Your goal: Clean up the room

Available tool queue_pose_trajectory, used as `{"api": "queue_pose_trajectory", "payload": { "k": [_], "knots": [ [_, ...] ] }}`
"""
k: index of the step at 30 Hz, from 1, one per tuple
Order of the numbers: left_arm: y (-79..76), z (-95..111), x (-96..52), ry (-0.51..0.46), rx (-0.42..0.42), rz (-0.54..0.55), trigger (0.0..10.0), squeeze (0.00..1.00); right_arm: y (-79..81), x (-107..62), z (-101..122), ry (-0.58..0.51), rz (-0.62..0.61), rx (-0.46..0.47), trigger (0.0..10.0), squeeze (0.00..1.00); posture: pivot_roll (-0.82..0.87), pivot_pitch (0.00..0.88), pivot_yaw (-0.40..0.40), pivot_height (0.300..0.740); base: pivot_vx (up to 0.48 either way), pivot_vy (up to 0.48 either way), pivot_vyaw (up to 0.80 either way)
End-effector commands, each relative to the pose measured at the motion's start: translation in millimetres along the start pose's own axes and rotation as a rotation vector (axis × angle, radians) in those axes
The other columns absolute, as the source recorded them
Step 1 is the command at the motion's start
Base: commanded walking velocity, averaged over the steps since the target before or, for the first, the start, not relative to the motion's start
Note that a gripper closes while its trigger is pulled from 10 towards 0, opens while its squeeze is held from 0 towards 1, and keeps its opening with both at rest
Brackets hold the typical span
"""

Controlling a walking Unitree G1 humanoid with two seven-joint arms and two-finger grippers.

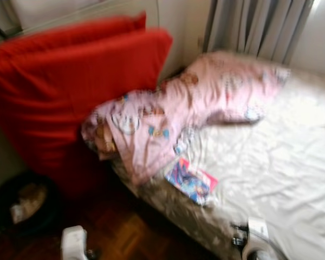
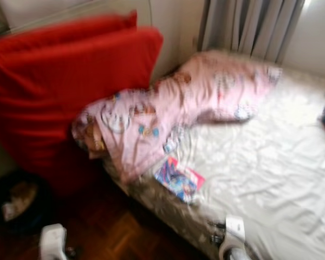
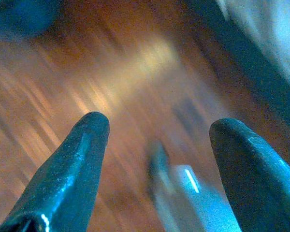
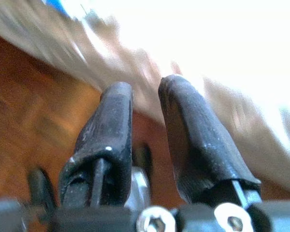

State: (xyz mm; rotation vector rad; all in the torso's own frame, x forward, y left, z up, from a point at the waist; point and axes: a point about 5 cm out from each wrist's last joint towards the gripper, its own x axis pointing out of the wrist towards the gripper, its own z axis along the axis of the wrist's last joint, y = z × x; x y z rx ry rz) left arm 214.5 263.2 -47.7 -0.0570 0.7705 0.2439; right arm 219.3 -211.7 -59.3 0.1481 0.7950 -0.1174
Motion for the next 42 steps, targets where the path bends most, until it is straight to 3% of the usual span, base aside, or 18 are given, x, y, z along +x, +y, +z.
{"api": "queue_pose_trajectory", "payload": {
  "k": [1,12,17,24,26,29,34,39,42],
  "knots": [
    [-2.3,-21,-4.0,0.068,-0.007,-0.007,10.0,0.00,-0.6,-2.6,-13,0.041,0.003,0.012,10.0,0.00,-0.08,0.000,0.057,0.740,0.000,0.000,0.00],
    [-3.9,-18,-3.5,0.044,-0.009,-0.026,10.0,0.00,-0.7,-2.4,-10,0.015,0.014,0.005,10.0,0.00,-0.08,0.000,0.053,0.740,0.000,0.000,0.00],
    [-7.5,-12,-3.1,-0.005,-0.027,-0.067,10.0,0.00,-1.9,-3.3,0,-0.098,0.012,0.021,10.0,0.00,-0.09,0.000,0.042,0.740,0.000,0.000,0.00],
    [-11.7,-8,-2.9,-0.045,-0.011,-0.103,10.0,0.00,-4.8,-4.2,5,-0.140,0.007,0.014,10.0,0.00,-0.09,0.000,0.023,0.740,0.000,0.000,0.00],
    [-12.4,-8,-3.0,-0.057,-0.013,-0.107,10.0,0.00,-8.0,-5.3,9,-0.178,-0.027,-0.051,10.0,0.00,-0.09,0.000,0.016,0.740,0.000,0.000,0.00],
    [-12.1,-7,-3.4,-0.082,-0.037,-0.097,10.0,0.00,-8.9,-6.4,9,-0.207,-0.027,0.011,10.0,0.00,-0.09,0.000,0.010,0.740,0.000,0.000,0.00],
    [-12.1,-3,-3.8,-0.118,0.017,-0.093,10.0,0.00,-6.6,-7.1,12,-0.238,0.029,-0.006,10.0,0.00,-0.09,0.000,0.006,0.740,0.000,0.000,0.00],
    [-9.2,2,-5.5,-0.193,-0.039,-0.058,10.0,0.00,-4.7,-9.4,18,-0.315,0.057,0.015,10.0,0.00,-0.10,0.000,0.008,0.740,0.000,0.000,0.00],
    [-9.1,3,-6.0,-0.212,-0.031,-0.057,10.0,0.00,-4.5,-10.1,19,-0.334,0.060,0.017,10.0,0.00,-0.10,0.000,0.009,0.740,0.000,0.000,0.00]
  ]
}}
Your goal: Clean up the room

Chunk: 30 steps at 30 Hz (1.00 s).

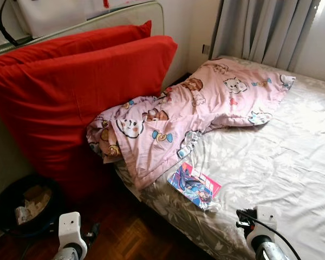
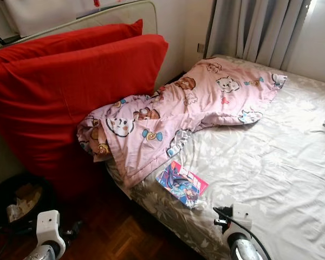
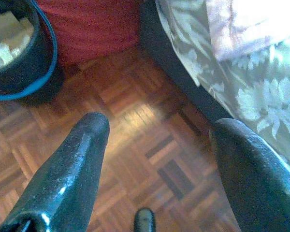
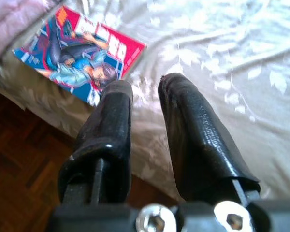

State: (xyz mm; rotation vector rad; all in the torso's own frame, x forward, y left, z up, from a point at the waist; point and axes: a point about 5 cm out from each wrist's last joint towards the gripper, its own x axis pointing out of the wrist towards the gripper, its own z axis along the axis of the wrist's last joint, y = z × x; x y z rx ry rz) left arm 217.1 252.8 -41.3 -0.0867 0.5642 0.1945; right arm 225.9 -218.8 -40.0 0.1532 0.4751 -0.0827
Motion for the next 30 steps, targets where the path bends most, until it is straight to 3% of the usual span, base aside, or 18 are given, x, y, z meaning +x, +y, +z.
{"api": "queue_pose_trajectory", "payload": {
  "k": [1,6,8,9,10,12,14,18,30],
  "knots": [
    [1.4,-1,-1.6,-0.011,0.002,0.009,10.0,0.00,-0.2,-1.2,0,-0.019,-0.002,0.012,10.0,0.00,-0.10,0.000,0.009,0.740,0.000,0.000,0.00],
    [1.0,3,-2.6,-0.069,0.028,-0.009,10.0,0.00,1.0,-3.0,3,-0.078,0.013,0.037,10.0,0.00,-0.10,0.000,0.015,0.740,0.000,0.000,0.00],
    [1.7,4,-3.2,-0.082,0.016,-0.006,10.0,0.00,31.5,30.5,78,-0.297,0.071,0.003,10.0,0.00,-0.10,0.000,0.016,0.740,0.000,0.000,0.00],
    [1.9,4,-3.3,-0.085,0.012,-0.005,10.0,0.00,41.0,36.6,101,-0.361,0.087,-0.005,10.0,0.00,-0.10,0.000,0.016,0.740,0.000,0.000,0.00],
    [1.9,4,-3.3,-0.085,0.012,-0.005,10.0,0.00,41.0,36.6,101,-0.361,0.087,-0.005,10.0,0.00,-0.10,0.000,0.016,0.740,0.000,0.000,0.00],
    [-61.4,82,19.3,-0.401,0.066,-0.107,10.0,0.00,48.8,40.5,126,-0.441,0.101,-0.006,10.0,0.00,-0.10,0.000,0.023,0.740,0.000,0.000,0.00],
    [-100.5,138,21.9,-0.581,0.080,-0.167,10.0,0.00,48.1,40.4,142,-0.506,0.101,0.000,10.0,0.00,-0.11,0.000,0.026,0.740,0.000,0.000,0.00],
    [-106.9,158,19.0,-0.669,0.097,-0.170,10.0,0.00,51.7,39.6,153,-0.559,0.112,-0.006,10.0,0.00,-0.11,0.000,0.032,0.740,0.000,0.000,0.00],
    [-107.0,158,19.0,-0.665,0.090,-0.137,10.0,0.00,50.8,37.2,144,-0.544,0.101,-0.035,10.0,0.00,-0.12,0.000,0.047,0.740,0.000,0.000,0.00]
  ]
}}
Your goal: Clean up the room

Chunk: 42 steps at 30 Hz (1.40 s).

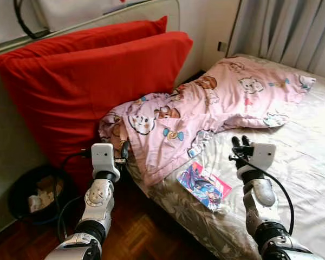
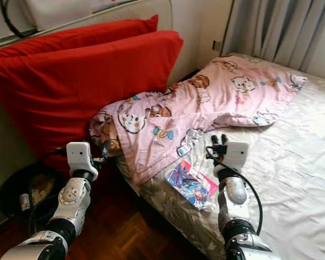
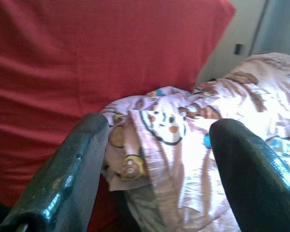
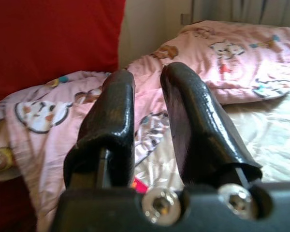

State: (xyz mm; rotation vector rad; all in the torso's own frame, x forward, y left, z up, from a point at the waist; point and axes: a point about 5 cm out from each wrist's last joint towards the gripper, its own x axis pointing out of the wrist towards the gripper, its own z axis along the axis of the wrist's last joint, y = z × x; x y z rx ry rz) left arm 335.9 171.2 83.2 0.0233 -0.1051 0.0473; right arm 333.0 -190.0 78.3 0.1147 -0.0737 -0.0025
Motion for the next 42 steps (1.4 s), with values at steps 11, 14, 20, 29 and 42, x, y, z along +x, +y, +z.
{"api": "queue_pose_trajectory", "payload": {
  "k": [11,14,20,29,42],
  "knots": [
    [4.3,-39,-9.9,0.380,-0.037,0.042,10.0,0.00,-15.7,-50.2,-73,0.456,-0.072,0.006,10.0,0.00,-0.09,0.000,0.031,0.740,0.000,0.000,0.00],
    [4.8,-45,-11.7,0.479,-0.013,0.045,10.0,0.00,-19.4,-73.7,-94,0.590,-0.099,0.017,10.0,0.00,-0.08,0.000,0.027,0.740,0.000,0.000,0.00],
    [5.2,-55,-16.0,0.645,-0.015,0.035,10.0,0.00,-24.2,-106.5,-117,0.736,-0.140,0.021,10.0,0.00,-0.08,0.000,0.029,0.740,0.000,0.000,0.00],
    [5.1,-62,-25.2,0.819,-0.037,0.020,10.0,0.00,-28.5,-121.4,-125,0.808,-0.137,-0.006,10.0,0.00,-0.08,0.000,0.028,0.740,0.000,0.000,0.00],
    [-0.6,-71,-44.7,0.710,-0.072,0.100,10.0,0.00,-35.1,-97.4,-107,0.685,-0.106,-0.040,10.0,0.00,-0.06,0.000,-0.012,0.740,0.000,0.000,0.00]
  ]
}}
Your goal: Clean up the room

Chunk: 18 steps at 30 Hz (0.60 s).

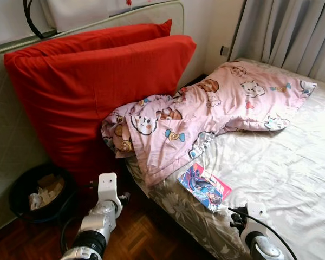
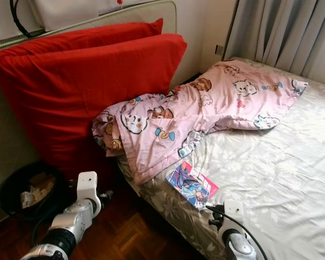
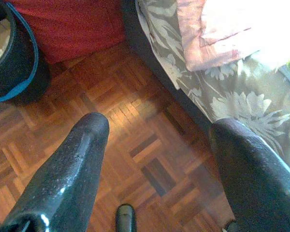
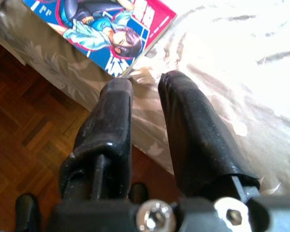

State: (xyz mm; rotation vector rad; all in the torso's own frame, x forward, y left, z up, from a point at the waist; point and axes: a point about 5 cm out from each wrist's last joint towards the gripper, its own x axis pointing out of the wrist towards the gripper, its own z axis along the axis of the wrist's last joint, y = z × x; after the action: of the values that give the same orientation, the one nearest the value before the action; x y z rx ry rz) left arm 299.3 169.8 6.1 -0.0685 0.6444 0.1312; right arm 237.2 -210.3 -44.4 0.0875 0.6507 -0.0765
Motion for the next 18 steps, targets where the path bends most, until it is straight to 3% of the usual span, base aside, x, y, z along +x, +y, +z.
{"api": "queue_pose_trajectory", "payload": {
  "k": [1,5,8,15,16,18],
  "knots": [
    [0.5,0,-2.4,-0.064,-0.012,0.019,10.0,0.00,-1.3,2.1,11,-0.050,0.001,-0.016,10.0,0.00,-0.07,0.000,-0.011,0.740,0.000,0.000,0.00],
    [0.3,-5,-5.6,-0.126,0.007,0.027,10.0,0.00,-2.2,3.7,24,-0.115,-0.003,0.000,10.0,0.00,-0.07,0.000,-0.011,0.740,0.000,0.000,0.00],
    [2.5,-13,-10.7,-0.194,0.045,0.042,10.0,0.00,-1.0,-3.2,17,-0.193,-0.004,0.010,10.0,0.00,-0.07,0.000,-0.006,0.740,0.000,0.000,0.00],
    [6.8,-27,-21.4,-0.298,0.058,0.056,10.0,0.00,-6.3,-10.0,37,-0.390,-0.006,0.045,10.0,0.00,-0.09,0.000,0.009,0.740,0.000,0.000,0.00],
    [7.4,-29,-24.7,-0.336,0.110,0.037,10.0,0.00,-6.5,-13.3,42,-0.440,0.000,0.043,10.0,0.00,-0.09,0.000,0.008,0.740,0.000,0.000,0.00],
    [8.2,-31,-27.4,-0.364,0.135,0.035,10.0,0.00,-6.8,-16.0,45,-0.476,0.004,0.045,10.0,0.00,-0.09,0.000,0.006,0.740,0.000,0.000,0.00]
  ]
}}
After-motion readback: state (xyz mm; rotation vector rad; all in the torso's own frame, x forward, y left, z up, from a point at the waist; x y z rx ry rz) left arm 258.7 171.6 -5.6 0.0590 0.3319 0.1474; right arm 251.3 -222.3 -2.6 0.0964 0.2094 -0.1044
